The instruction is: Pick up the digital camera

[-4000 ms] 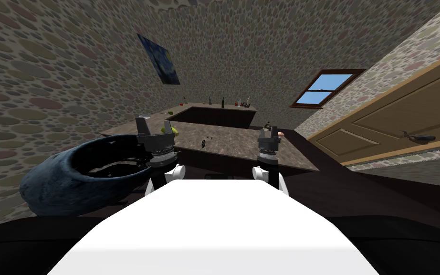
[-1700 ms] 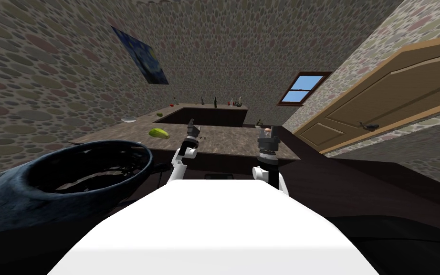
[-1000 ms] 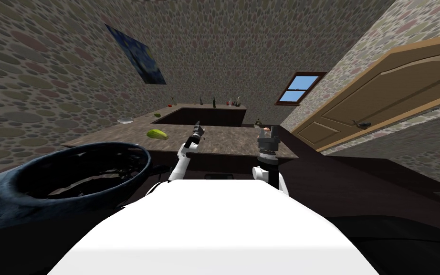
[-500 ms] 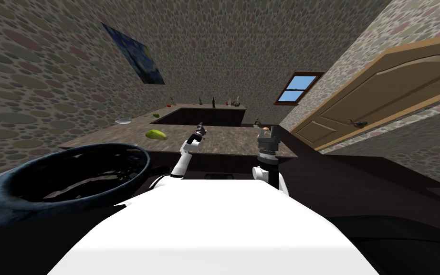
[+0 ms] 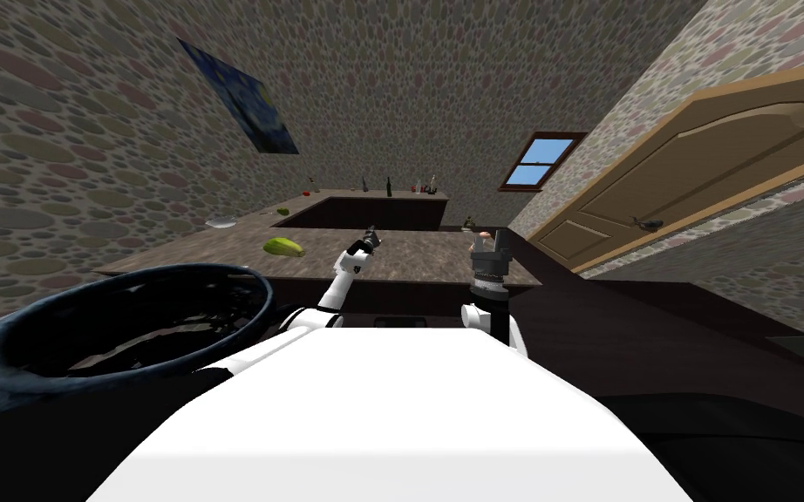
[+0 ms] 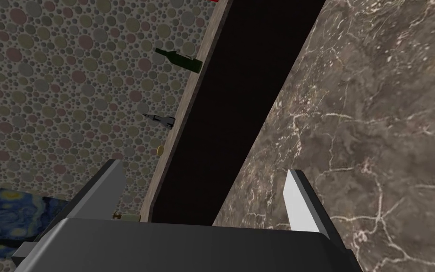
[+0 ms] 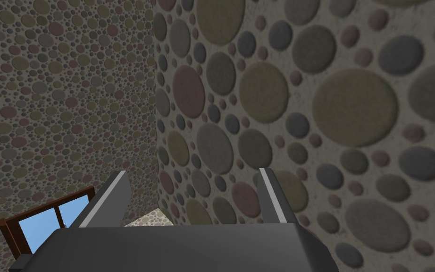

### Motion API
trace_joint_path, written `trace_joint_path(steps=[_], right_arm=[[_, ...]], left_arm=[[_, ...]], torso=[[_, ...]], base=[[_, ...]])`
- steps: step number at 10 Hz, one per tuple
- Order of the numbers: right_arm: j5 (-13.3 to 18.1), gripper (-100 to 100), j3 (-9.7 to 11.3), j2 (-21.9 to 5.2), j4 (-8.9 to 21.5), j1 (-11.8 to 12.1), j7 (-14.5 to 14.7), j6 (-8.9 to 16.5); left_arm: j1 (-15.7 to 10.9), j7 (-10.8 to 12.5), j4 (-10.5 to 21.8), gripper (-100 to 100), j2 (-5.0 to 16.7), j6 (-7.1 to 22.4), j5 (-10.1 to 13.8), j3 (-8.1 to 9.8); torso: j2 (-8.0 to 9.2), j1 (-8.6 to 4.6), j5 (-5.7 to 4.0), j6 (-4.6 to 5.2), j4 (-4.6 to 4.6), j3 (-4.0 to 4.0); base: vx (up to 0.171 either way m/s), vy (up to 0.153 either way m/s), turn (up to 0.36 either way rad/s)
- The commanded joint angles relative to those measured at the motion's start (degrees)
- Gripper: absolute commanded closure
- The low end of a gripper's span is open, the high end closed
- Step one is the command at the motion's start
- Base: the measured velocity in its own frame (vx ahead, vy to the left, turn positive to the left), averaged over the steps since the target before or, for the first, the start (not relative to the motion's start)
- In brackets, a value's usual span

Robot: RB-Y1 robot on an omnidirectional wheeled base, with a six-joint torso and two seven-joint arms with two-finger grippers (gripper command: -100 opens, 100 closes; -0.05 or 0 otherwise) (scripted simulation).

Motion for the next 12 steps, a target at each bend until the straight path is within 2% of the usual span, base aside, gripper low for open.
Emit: trace_joint_path(steps=[1, 2, 3, 4, 5, 6, 7, 8, 9, 10, 11, 12], right_arm=[[0.00, 0, 0.00, 0.00, 0.00, 0.00, 0.00, 0.00], [0.00, 0, 0.00, 0.00, 0.00, 0.00, 0.00, 0.00], [0.00, 0, 0.00, 0.00, 0.00, 0.00, 0.00, 0.00], [0.00, 0, 0.00, 0.00, 0.00, 0.00, 0.00, 0.00], [0.00, 0, 0.00, 0.00, 0.00, 0.00, 0.00, 0.00], [0.00, 0, 0.00, 0.00, 0.00, 0.00, 0.00, 0.00], [0.00, 0, 0.00, 0.00, 0.00, 0.00, 0.00, 0.00], [0.00, 0, 0.00, 0.00, 0.00, 0.00, 0.00, 0.00], [0.00, 0, 0.00, 0.00, 0.00, 0.00, 0.00, 0.00], [0.00, 0, 0.00, 0.00, 0.00, 0.00, 0.00, 0.00], [0.00, 0, 0.00, 0.00, 0.00, 0.00, 0.00, 0.00], [0.00, 0, 0.00, 0.00, 0.00, 0.00, 0.00, 0.00]], left_arm=[[-2.83, 0.84, 2.86, -100, 0.20, 2.86, 0.96, -0.39], [-2.83, 0.84, 3.81, -100, 0.20, 4.48, 0.96, -0.39], [-5.57, 1.55, 6.71, -100, 0.32, 6.04, 1.75, -0.66], [-5.57, 1.55, 7.11, -100, 0.32, 7.64, 1.75, -0.66], [-8.28, 2.24, 9.60, -100, 0.44, 9.35, 2.52, -0.92], [-8.28, 2.24, 10.37, -100, 0.44, 10.76, 2.52, -0.92], [-10.86, 2.92, 12.93, -100, 0.55, 12.21, 3.28, -1.18], [-10.94, 2.92, 13.58, -100, 0.55, 13.73, 3.28, -1.18], [-13.35, 3.58, 15.57, -100, 0.62, 15.52, 4.03, -1.42], [-13.53, 3.58, 16.74, -100, 0.62, 16.87, 4.03, -1.42], [-16.01, 4.21, 19.44, -100, 0.63, 18.32, 4.74, -1.64], [-16.01, 4.21, 19.84, -100, 0.63, 19.84, 4.74, -1.64]], torso=[[0.00, 0.00, 0.00, 0.00, 0.00, 0.00], [-0.01, 0.01, 0.00, 0.01, 0.01, 0.00], [0.00, 0.01, 0.00, 0.00, 0.00, 0.00], [0.00, 0.00, 0.00, 0.01, 0.00, 0.00], [0.01, 0.01, 0.00, -0.01, 0.00, 0.00], [0.01, 0.00, 0.00, 0.01, 0.01, 0.01], [0.01, 0.01, 0.00, -0.01, 0.00, 0.00], [0.00, 0.01, 0.00, 0.01, 0.01, 0.00], [0.01, 0.01, 0.00, -0.01, 0.00, 0.00], [0.00, 0.03, 0.00, 0.00, 0.00, 0.00], [0.01, 0.03, 0.01, -0.01, 0.00, 0.00], [0.00, 0.04, 0.01, 0.00, 0.00, 0.00]], base=[[0.003, 0.016, -0.028], [0.001, 0.014, -0.022], [0.000, 0.015, -0.030], [0.003, 0.013, -0.024], [0.001, 0.018, -0.024], [0.002, 0.015, -0.022], [0.004, 0.017, -0.026], [0.005, 0.016, -0.020], [0.003, 0.024, -0.021], [0.002, 0.020, -0.018], [0.004, 0.026, -0.018], [0.004, 0.022, -0.017]])
